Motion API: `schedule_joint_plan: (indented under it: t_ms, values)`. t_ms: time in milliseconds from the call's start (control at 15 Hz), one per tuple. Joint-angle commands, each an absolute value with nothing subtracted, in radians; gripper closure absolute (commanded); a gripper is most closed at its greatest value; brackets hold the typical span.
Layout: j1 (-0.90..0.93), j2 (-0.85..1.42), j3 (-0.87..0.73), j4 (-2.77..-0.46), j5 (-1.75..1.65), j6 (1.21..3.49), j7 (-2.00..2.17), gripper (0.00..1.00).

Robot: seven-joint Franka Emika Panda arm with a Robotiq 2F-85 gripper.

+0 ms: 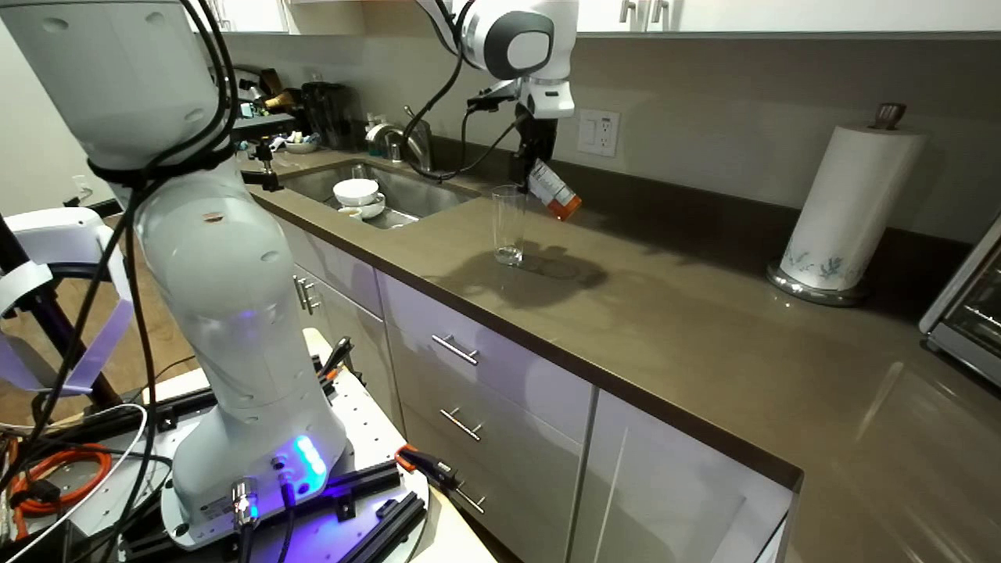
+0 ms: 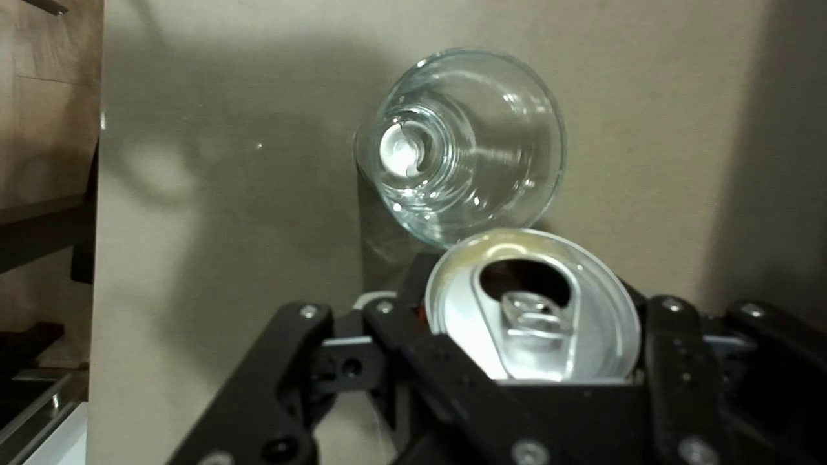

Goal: Pick up the can, pour its contents in the glass cup and put it down

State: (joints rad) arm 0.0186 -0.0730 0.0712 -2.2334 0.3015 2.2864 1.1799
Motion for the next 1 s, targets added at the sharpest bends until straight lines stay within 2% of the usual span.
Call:
schedule_joint_plan:
  t_ms: [0,933]
  values:
    - [0.028,-0.118,0.079,-2.275,0.253,2.321,1.238,0.71]
    - [0.028,-0.144,0.100,-2.294,0.215,2.327,1.262,0.72]
